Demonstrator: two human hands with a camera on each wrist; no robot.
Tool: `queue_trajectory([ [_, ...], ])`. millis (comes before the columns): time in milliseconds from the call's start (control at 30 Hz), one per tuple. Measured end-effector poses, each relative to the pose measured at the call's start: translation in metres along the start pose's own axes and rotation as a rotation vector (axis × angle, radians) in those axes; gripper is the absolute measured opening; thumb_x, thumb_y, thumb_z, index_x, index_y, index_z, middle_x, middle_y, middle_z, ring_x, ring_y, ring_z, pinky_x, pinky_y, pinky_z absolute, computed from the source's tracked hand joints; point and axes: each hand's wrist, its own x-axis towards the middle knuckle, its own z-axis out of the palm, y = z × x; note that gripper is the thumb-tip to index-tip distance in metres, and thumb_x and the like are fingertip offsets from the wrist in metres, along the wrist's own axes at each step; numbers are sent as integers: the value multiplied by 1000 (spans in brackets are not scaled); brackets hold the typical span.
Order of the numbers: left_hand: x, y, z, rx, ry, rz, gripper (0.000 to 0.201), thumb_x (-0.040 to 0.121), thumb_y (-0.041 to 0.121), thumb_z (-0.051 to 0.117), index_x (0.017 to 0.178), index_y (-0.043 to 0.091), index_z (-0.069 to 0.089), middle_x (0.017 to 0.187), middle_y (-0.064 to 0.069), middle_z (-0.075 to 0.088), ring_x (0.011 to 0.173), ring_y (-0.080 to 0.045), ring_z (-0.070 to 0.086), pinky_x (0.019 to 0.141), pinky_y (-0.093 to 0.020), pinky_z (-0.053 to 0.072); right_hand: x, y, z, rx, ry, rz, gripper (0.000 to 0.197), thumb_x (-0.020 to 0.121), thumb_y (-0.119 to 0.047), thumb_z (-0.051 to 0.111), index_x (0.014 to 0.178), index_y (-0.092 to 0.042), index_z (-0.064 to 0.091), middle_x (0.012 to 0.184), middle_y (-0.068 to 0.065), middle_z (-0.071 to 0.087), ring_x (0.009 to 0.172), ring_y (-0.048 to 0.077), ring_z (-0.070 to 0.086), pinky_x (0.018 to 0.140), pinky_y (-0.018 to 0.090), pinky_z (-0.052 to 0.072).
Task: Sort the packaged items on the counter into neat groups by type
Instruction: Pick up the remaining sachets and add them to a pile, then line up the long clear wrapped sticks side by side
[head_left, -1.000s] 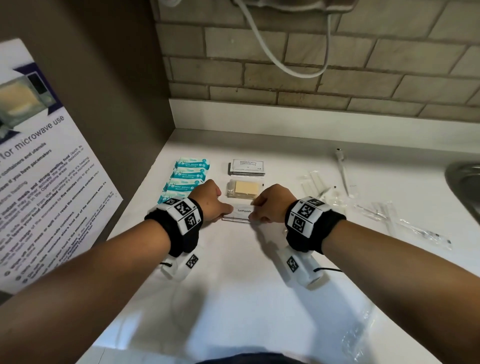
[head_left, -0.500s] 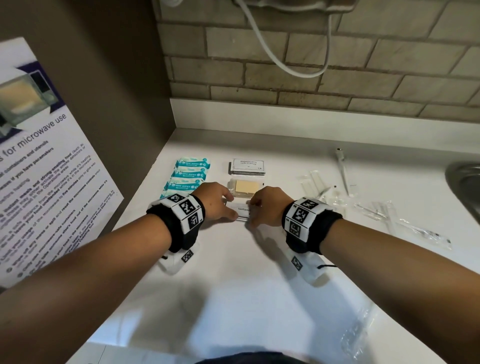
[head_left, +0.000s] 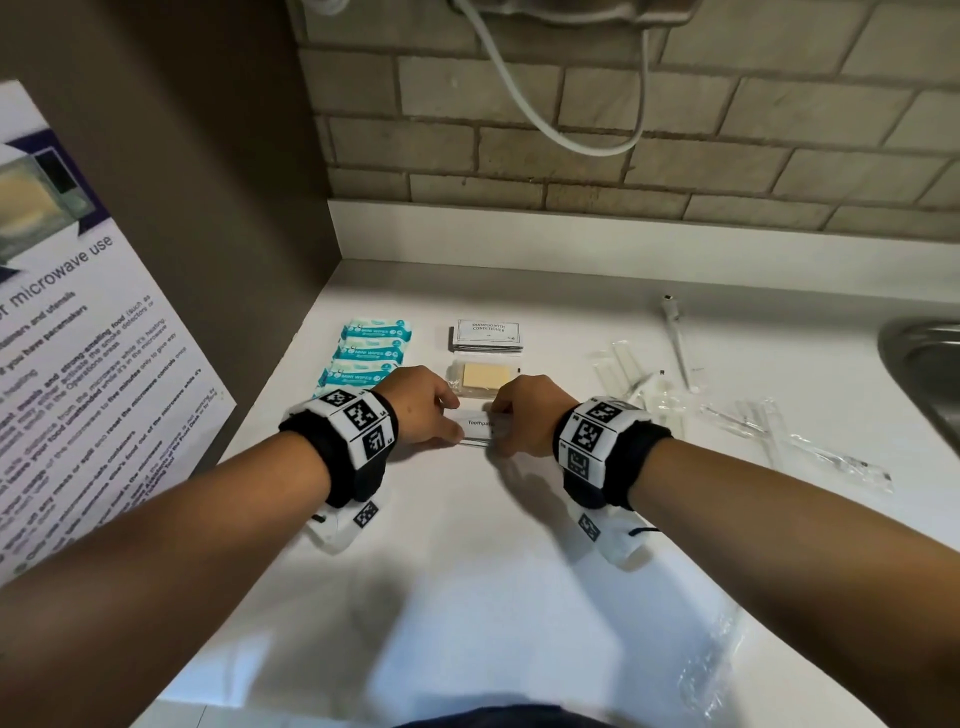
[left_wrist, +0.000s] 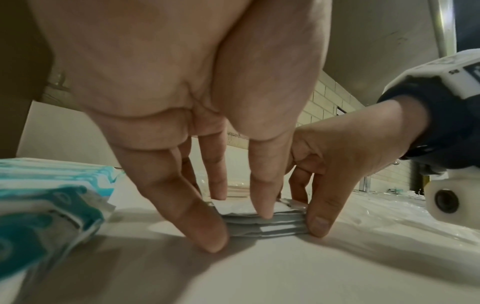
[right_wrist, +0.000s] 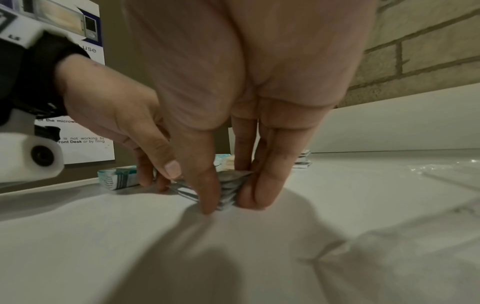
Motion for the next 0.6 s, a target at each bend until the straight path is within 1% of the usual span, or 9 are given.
queue_trajectory([
  [67,-1,0,0,2,2,-1,52,72,25,85,119,17,68,97,4,65,86,-13,63,74,-18,46,0,0,0,-3,-1,0,45,70,-32,80,110,-13,70,106,6,70,96,23,64,74,26,48],
  [133,-1,1,-1,9,2,0,52,72,25,85,120,16,67,99,4,65,89,-12,63,74,-17,44,0,0,0,-12,-1,-1,45,69,-32,80,109,-13,71,106,6,70,95,23,63,75,26,49],
  [267,-3,1,-2,8,1,-8,53,72,26,84,121,17,67,102,4,65,95,-13,64,79,-19,47,0,1,0,-11,-8,-7,44,70,-31,80,109,-13,70,106,5,70,86,20,58,71,25,46],
  [300,-4,1,-2,16,-1,-6,53,72,28,84,122,18,66,106,3,66,97,-13,63,80,-19,46,-1,2,0,-3,-7,-14,45,70,-30,80,111,-14,70,108,5,70,88,20,60,73,25,47],
  [400,-7,5,-7,81,-13,8,55,74,37,81,123,19,64,119,2,65,106,-15,61,96,-28,48,-6,8,-2,45,13,-33,61,69,-34,81,125,-16,63,120,1,65,106,20,61,85,25,48],
  [467,-8,8,-12,123,-8,9,55,75,42,78,123,21,62,120,3,65,106,-16,60,98,-32,48,-13,18,-10,129,32,-26,67,68,-39,82,128,-18,59,120,-2,63,105,17,59,84,24,46],
  [533,-8,16,-18,140,14,19,53,76,43,76,123,22,61,117,3,64,103,-17,59,95,-32,48,-22,34,-24,221,72,-22,58,71,-41,81,122,-18,62,113,-3,64,100,15,59,81,21,43],
  [600,-6,32,-21,106,28,57,47,77,43,76,118,23,64,112,3,64,99,-17,59,91,-30,48,-32,57,-41,261,152,12,38,76,-38,77,107,-17,67,101,-3,67,91,14,60,75,21,42],
])
